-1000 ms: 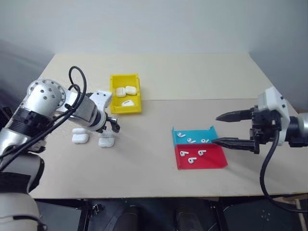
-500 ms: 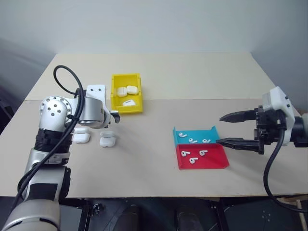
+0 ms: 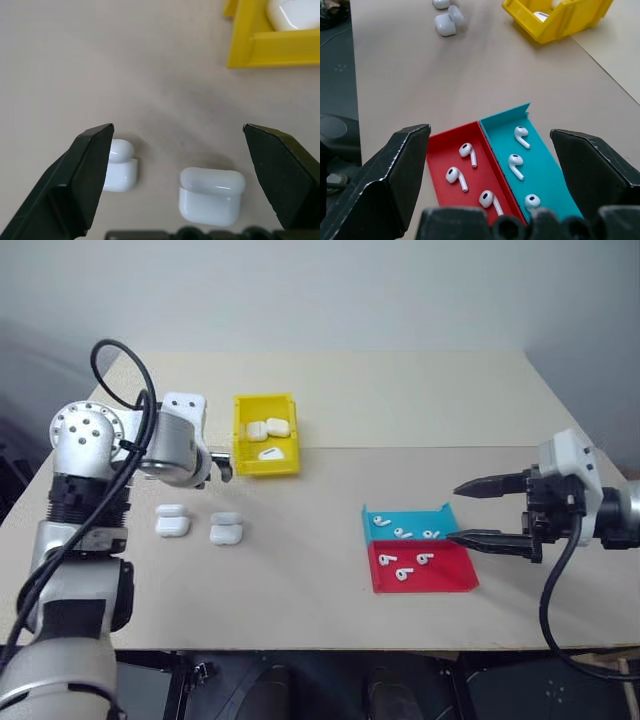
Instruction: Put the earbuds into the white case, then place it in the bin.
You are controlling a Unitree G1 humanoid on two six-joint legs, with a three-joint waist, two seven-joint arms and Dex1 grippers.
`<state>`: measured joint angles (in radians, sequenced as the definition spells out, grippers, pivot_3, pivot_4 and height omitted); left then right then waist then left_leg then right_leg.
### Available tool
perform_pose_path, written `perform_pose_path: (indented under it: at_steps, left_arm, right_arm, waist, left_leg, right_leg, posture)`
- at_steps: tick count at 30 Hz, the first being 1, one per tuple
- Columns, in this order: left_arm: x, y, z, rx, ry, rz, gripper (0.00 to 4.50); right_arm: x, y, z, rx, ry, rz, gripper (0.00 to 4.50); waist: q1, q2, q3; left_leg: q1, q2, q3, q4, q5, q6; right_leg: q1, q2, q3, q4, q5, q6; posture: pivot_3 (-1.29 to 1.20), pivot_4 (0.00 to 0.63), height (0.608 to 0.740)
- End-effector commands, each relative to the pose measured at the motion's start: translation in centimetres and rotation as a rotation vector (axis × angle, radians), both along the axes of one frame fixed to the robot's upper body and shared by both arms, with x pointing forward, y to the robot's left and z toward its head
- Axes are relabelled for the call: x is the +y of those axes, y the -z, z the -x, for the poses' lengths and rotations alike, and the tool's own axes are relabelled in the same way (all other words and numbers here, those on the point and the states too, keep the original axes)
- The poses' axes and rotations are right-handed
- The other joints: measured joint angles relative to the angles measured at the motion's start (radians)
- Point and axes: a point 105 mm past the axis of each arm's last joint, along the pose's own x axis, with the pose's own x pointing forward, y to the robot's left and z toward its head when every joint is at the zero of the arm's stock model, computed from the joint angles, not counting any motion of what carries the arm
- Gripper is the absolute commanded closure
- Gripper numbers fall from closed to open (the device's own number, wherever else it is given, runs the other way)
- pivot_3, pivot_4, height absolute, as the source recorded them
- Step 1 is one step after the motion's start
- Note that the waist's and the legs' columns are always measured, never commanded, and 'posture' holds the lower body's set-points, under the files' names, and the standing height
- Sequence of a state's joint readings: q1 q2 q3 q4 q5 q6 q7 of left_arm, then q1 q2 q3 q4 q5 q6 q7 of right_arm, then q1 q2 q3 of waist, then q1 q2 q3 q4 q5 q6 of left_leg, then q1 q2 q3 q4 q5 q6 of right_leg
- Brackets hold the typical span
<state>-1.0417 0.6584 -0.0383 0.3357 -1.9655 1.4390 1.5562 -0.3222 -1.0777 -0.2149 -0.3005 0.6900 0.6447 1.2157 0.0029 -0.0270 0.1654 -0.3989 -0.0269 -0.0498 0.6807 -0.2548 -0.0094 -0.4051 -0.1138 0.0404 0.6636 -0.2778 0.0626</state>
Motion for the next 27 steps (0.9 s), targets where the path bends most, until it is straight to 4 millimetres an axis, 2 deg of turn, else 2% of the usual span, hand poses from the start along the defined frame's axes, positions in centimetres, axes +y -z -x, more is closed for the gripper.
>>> perform_pose_path:
  at_steps: [1,5,9,13,19,27]
  left_arm:
    - [0.8,-0.6,0.1,-0.025,-0.056,0.018,0.0]
    - [-0.1,0.5,0.5,-0.037,-0.061,0.049,0.0]
    - [0.0,1.5,1.1,-0.054,-0.106,0.084,0.0]
    - [-1.2,2.7,2.4,-0.089,-0.103,0.117,0.0]
    - [-1.6,4.4,4.3,-0.104,-0.148,0.151,0.0]
    - [-1.3,4.5,4.9,-0.12,-0.183,0.156,0.0]
  right_arm:
    - [0.1,-1.1,0.0,-0.051,-0.022,-0.011,0.03]
    - [0.1,-0.9,0.0,-0.049,-0.025,-0.008,0.03]
    - [0.0,-1.0,0.0,-0.044,-0.03,-0.006,0.03]
    - [-0.1,-1.2,0.0,-0.044,-0.031,-0.004,0.03]
    - [-0.1,-1.3,0.0,-0.043,-0.034,-0.004,0.03]
    - [-0.1,-1.5,0.1,-0.041,-0.04,-0.001,0.03]
  waist:
    - [0.0,0.0,0.0]
    - [-0.004,0.0,0.0]
    - [-0.004,0.0,0.0]
    - [0.0,0.0,0.0]
    - [0.002,0.0,0.0]
    - [0.009,0.0,0.0]
  left_leg:
    - [0.0,0.0,0.0,0.0,0.0,0.0]
    - [0.0,0.0,0.0,-0.001,0.0,-0.001]
    - [-0.001,0.0,0.0,0.0,0.0,-0.001]
    - [0.0,0.0,0.0,0.0,0.0,-0.001]
    - [0.0,0.0,0.001,0.0,0.0,-0.001]
    - [0.001,0.0,0.001,0.0,0.0,0.0]
  right_leg:
    - [0.0,0.0,0.0,0.0,0.0,0.0]
    - [-0.001,0.0,0.001,0.001,0.0,0.0]
    - [-0.001,0.0,0.001,0.0,0.0,0.0]
    - [-0.001,0.0,0.002,0.0,0.0,0.0]
    - [-0.001,0.0,0.002,-0.001,0.0,0.0]
    - [0.0,0.0,0.002,-0.002,0.0,0.0]
  posture:
    - [0.0,0.15,0.74]
    - [0.0,0.15,0.74]
    - [0.0,0.15,0.74]
    - [0.0,0.15,0.74]
    - [0.0,0.15,0.74]
    - [0.0,0.15,0.74]
